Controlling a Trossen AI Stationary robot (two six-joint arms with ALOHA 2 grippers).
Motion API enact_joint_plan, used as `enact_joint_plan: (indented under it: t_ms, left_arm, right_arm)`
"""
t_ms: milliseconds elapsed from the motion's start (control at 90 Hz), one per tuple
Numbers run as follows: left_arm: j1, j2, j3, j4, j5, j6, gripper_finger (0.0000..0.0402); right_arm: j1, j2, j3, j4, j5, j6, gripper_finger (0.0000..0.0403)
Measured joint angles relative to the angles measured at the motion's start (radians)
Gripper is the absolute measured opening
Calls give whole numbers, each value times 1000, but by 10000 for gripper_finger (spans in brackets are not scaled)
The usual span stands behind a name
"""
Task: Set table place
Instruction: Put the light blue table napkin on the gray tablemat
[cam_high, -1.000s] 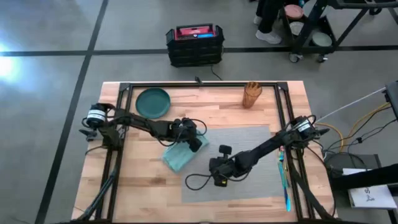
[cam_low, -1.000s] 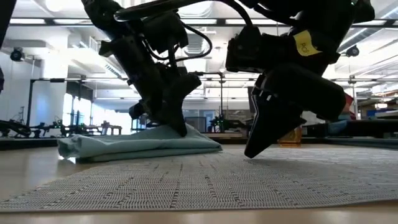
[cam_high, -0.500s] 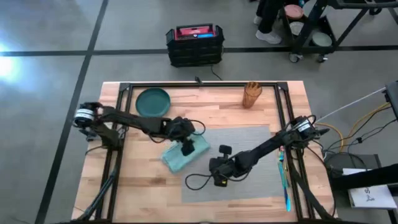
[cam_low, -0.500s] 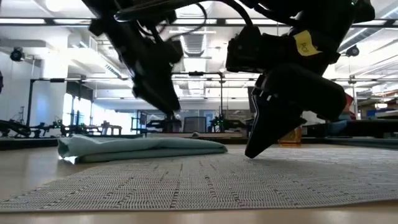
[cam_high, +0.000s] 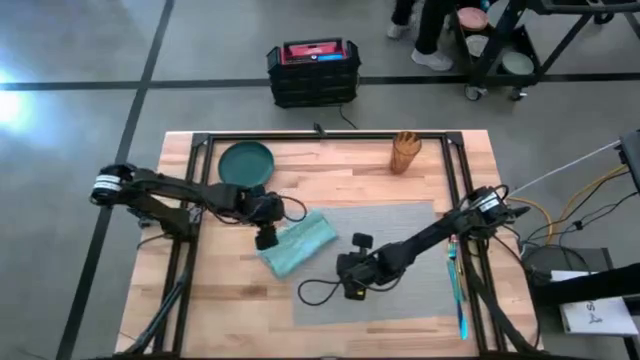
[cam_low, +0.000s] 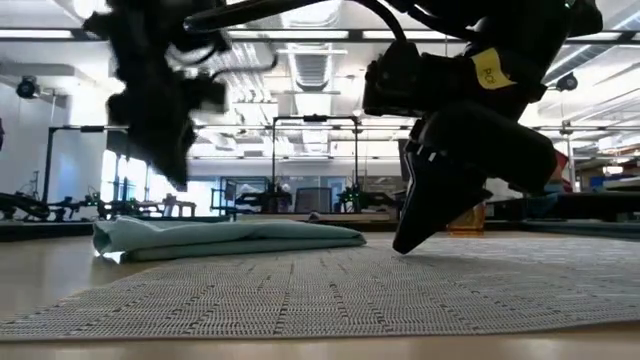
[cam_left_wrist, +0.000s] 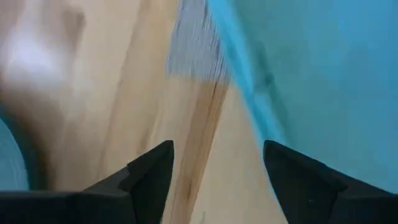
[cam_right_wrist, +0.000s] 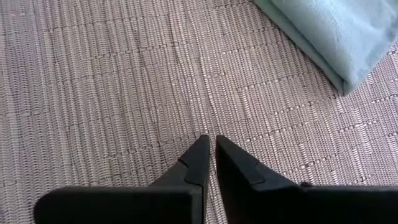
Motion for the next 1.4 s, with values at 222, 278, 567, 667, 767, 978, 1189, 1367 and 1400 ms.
enact_joint_plan:
  t_ms: [222, 278, 567, 667, 767, 978, 1189, 1367, 1400]
  left_arm:
    - [-41, 44, -93, 25, 11, -50, 194]
    - [-55, 47, -99, 41, 39, -60, 187]
    - [-171, 81, -98, 166, 154, -142, 165]
    - [-213, 93, -98, 241, 172, -189, 160]
    - [-258, 101, -97, 325, 189, -228, 156]
    - [-323, 149, -97, 533, 189, -261, 150]
    - [-347, 257, -68, 641, 203, -261, 140]
    - [-358, 328, 33, 632, 241, -251, 132]
    - [-360, 336, 53, 626, 242, -241, 130]
  right_arm:
    - [0, 0, 0, 0, 2, -1, 14]
    - [0, 0, 0, 1, 2, -1, 14]
    - [0, 0, 0, 2, 2, -1, 14]
    - [0, 0, 0, 3, 2, -1, 14]
    - [0, 0, 0, 3, 2, -1, 14]
    - [0, 0, 0, 3, 2, -1, 14]
    - [0, 0, 0, 3, 2, -1, 14]
    - [0, 0, 0, 3, 2, -2, 14]
    - [0, 0, 0, 3, 2, -2, 14]
